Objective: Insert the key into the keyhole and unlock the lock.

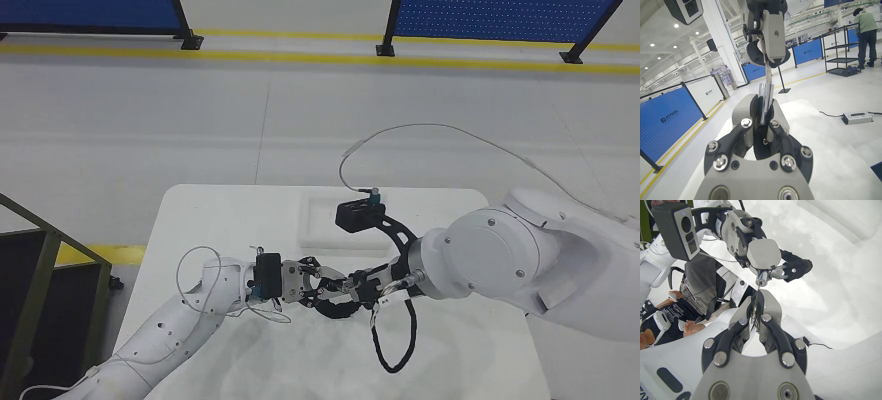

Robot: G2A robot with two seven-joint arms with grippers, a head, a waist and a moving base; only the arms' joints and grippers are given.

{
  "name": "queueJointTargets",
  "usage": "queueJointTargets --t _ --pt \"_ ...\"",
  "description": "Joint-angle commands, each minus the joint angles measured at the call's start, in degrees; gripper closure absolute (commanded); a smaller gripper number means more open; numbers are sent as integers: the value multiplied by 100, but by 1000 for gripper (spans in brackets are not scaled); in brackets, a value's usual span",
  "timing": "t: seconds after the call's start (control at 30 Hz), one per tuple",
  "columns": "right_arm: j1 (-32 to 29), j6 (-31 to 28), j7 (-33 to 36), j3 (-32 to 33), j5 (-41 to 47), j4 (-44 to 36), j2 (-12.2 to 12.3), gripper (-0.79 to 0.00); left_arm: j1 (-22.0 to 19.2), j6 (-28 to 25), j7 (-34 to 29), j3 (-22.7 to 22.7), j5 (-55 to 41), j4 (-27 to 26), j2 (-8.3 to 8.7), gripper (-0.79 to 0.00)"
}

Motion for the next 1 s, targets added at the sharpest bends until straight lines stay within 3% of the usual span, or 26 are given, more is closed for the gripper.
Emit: queueJointTargets --t 0.0,0.97 --pt "-13 11 -10 -4 -6 5 1 0 11 -10 2 -15 9 6 -7 0" --pt "-110 41 -40 10 -111 38 -17 0 162 -166 65 -258 105 45 -107 0"
